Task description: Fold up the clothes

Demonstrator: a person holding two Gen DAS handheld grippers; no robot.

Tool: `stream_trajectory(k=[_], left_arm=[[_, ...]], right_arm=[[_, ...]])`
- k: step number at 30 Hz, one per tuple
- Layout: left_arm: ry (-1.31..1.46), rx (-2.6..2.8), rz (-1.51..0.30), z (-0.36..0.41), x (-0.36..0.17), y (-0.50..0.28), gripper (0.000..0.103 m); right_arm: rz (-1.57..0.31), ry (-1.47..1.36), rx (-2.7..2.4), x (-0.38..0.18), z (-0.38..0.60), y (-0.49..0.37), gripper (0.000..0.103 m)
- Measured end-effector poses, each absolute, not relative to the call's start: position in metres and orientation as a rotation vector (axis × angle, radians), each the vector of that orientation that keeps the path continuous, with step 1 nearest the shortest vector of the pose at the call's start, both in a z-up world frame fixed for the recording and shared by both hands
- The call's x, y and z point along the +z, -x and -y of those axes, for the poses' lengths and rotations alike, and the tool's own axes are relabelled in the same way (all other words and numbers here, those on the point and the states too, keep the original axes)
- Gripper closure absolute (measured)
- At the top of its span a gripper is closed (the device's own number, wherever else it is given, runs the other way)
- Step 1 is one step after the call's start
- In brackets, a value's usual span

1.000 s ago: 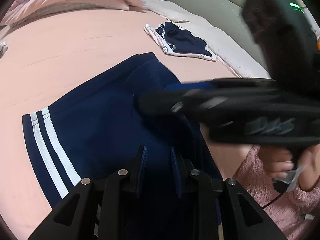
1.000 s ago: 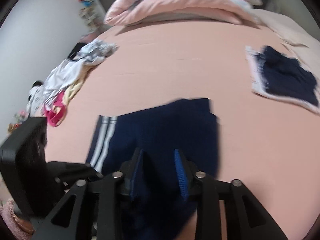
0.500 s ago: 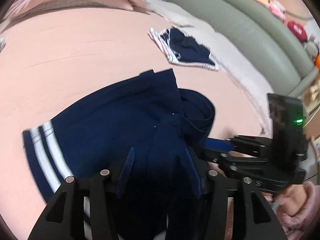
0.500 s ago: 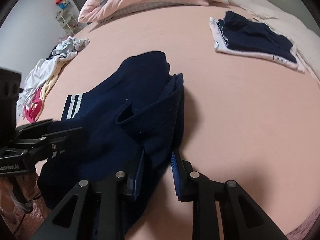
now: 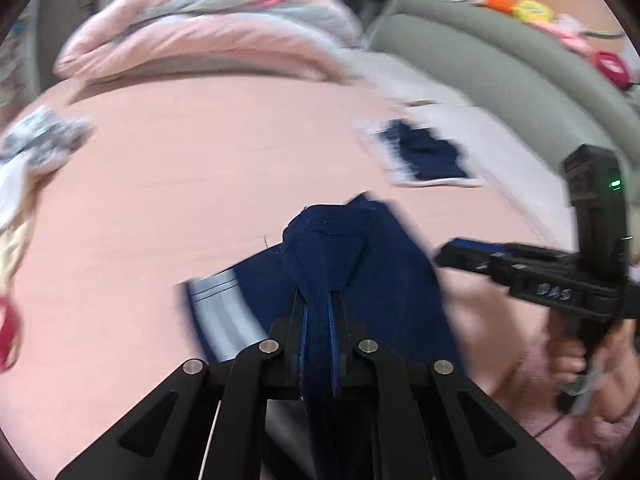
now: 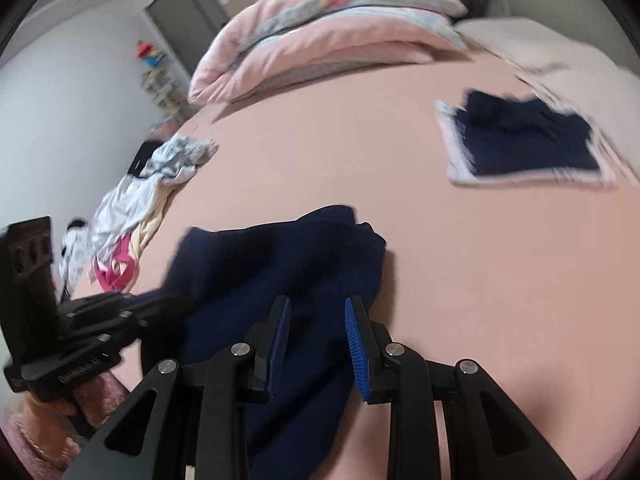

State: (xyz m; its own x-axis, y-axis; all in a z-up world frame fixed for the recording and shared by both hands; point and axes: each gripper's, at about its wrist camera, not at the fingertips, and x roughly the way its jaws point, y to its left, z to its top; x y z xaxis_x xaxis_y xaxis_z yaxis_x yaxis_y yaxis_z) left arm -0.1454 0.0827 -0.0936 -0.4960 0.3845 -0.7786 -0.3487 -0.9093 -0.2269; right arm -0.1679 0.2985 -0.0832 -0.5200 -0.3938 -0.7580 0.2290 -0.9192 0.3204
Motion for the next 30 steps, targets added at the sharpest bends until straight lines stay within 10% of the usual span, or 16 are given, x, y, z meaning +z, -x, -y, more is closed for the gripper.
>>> stream_trajectory(k=[8, 11, 20, 30], left_arm=[[1.427, 2.312, 0.378, -0.033, -0.144, 0.166, 0.087], [1.396, 2.290, 0.476, -0.024, -0.148, 0.175, 0.067], [1.101, 2.201, 0.196, -0.073, -0.109, 0.142, 0.077], [1.330, 2.374, 0.415, -0.007, -0.146, 0.161, 0.077]], right_arm=[[0.081, -1.463, -2.394, -0.125, -0.274, 0.177, 0.075], [0.110, -1.424, -2.456, -0.118, -0.279, 0.178, 0.075], [0.239, -1.544, -2.521, -0.129, -0.306, 0.184, 0.074], [0.214, -1.578, -2.539, -0.129, -0.307, 0.187, 0.071]])
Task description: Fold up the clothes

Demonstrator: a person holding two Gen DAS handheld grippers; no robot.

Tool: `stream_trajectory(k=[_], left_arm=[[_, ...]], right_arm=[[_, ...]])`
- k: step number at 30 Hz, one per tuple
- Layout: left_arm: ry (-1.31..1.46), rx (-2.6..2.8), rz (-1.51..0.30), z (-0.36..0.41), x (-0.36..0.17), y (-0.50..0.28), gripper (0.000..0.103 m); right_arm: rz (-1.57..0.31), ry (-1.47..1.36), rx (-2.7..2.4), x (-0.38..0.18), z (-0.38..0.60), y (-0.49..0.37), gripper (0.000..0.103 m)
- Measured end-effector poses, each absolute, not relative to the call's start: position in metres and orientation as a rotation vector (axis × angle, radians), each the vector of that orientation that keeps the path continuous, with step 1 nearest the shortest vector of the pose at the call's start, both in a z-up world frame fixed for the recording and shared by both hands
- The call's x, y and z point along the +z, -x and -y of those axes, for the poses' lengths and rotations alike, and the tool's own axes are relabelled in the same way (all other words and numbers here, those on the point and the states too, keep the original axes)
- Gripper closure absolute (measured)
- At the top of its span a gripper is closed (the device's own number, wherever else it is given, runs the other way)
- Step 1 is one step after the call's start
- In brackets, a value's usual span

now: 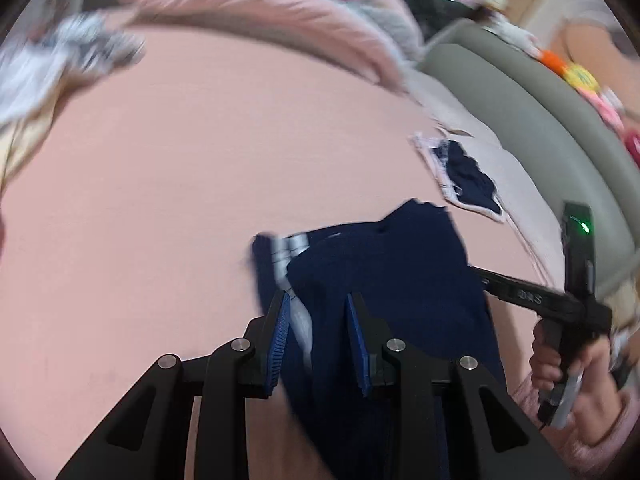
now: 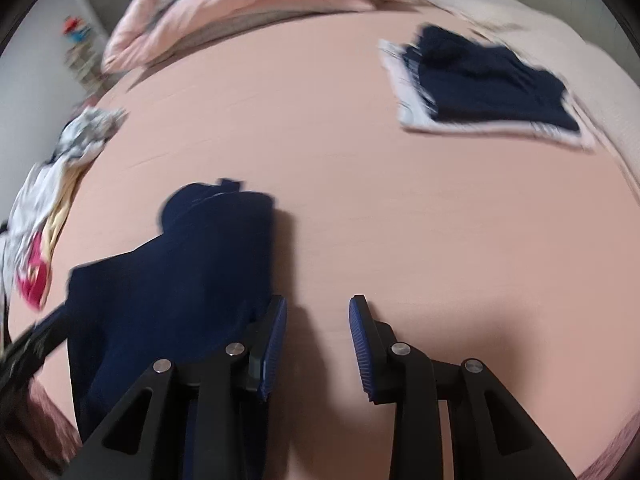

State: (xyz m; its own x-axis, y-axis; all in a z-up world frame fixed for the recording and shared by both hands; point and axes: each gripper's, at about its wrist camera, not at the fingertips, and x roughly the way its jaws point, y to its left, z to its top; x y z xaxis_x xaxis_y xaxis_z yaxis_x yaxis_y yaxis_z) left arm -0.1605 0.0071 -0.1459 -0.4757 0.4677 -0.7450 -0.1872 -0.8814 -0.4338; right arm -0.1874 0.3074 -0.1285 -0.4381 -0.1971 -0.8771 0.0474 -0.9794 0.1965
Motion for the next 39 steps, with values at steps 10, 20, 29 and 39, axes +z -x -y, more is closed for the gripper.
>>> stream_trajectory(k=[10, 20, 29, 39], left_arm=[[1.400, 2.282, 0.472, -0.011, -0.160, 0.178, 0.077], [1.184, 2.469, 0.241, -0.013, -0.107, 0.173, 0.100], [1.426, 2.457, 0.237, 0.003, -0.154, 0.181, 0.100], [1.410, 2.474, 0.247, 0.002, -0.156, 0.182, 0.099]], right_arm=[[0.339, -1.659, -2.549, -0.137, -0.326, 0.201, 0.071], [0.220, -1.446, -2.540, -0.097, -0.305, 0.203, 0.071], [0.093, -1.558, -2.463, -0.119, -0.274, 0.229, 0.071], [-0.017, -1.278, -2.229, -0.092, -0.224, 0.176, 0.071]])
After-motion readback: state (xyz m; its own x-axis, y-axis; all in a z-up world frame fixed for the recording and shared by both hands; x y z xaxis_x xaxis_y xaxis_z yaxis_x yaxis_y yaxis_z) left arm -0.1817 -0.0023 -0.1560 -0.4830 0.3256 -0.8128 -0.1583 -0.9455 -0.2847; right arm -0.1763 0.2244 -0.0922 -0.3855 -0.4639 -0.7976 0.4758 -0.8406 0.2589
